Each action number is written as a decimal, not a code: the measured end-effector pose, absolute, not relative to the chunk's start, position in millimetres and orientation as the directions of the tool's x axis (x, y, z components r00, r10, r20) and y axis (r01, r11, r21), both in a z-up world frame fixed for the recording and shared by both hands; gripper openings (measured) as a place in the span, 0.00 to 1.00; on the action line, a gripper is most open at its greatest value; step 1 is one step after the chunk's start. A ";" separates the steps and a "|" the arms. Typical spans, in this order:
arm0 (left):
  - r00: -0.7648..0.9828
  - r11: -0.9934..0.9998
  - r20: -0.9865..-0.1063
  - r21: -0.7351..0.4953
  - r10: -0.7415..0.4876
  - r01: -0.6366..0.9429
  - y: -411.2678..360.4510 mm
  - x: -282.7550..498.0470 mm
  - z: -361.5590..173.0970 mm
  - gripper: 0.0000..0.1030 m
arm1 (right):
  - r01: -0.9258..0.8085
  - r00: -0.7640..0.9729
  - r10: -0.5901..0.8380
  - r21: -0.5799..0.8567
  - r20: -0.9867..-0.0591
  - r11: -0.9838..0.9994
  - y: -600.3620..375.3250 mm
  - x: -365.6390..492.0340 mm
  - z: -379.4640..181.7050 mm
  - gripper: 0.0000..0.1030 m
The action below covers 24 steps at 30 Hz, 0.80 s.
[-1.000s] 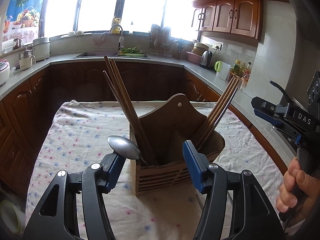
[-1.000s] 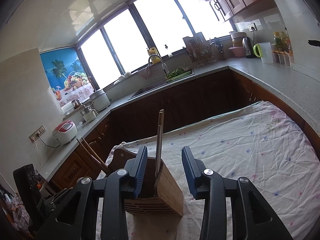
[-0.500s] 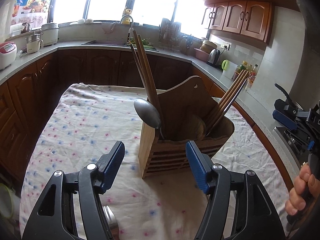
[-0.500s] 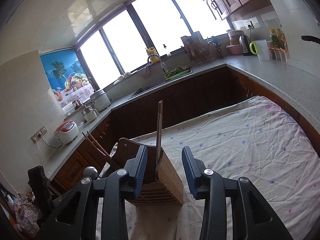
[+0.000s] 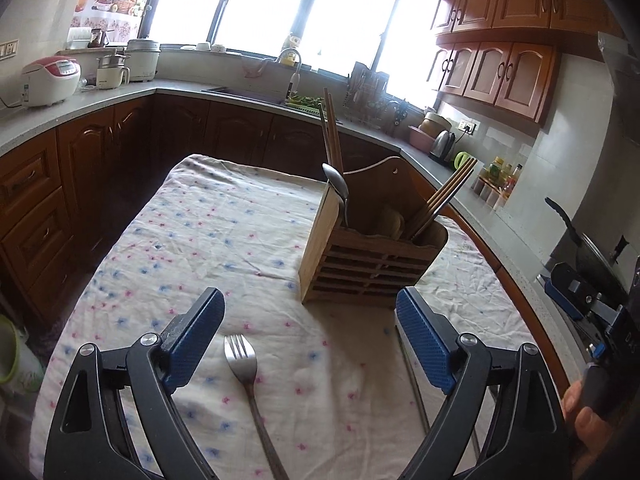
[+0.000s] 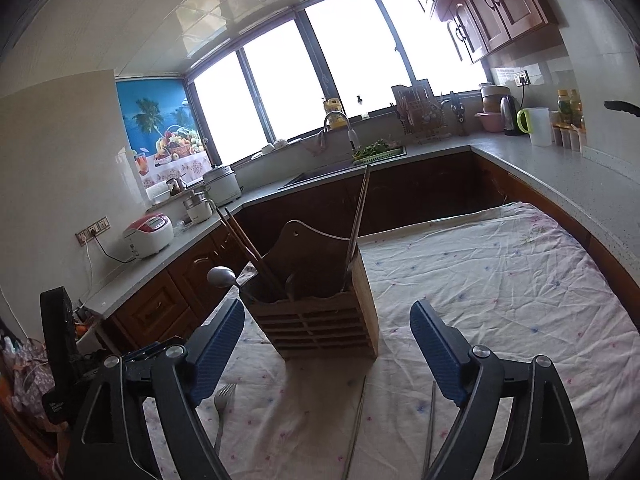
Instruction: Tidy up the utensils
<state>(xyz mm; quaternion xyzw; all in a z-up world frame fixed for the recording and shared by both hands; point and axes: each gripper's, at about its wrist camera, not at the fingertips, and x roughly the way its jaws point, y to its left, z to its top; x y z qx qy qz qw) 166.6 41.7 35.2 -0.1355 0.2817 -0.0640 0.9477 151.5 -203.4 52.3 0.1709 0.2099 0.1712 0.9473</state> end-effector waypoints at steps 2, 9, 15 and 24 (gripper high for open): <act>0.837 0.958 -0.515 -0.283 -0.185 0.037 42.4 155.8 36.0 0.91 | -0.265 0.855 0.397 0.375 -0.335 0.888 -198.0 140.5 49.3 0.90; 0.850 0.961 -0.500 -0.277 -0.162 0.020 44.2 120.9 33.3 0.92 | -0.270 0.868 0.375 0.323 -0.326 0.907 -189.7 104.4 32.9 0.99; 0.862 0.964 -0.476 -0.263 -0.174 0.050 40.9 100.3 37.7 0.92 | -0.313 0.840 0.417 0.317 -0.347 0.895 -188.8 92.4 33.1 1.00; 0.942 0.989 -0.329 -0.143 -0.071 0.024 30.3 64.6 67.8 1.00 | -0.306 0.874 0.358 0.201 -0.327 0.931 -188.5 70.6 86.7 1.00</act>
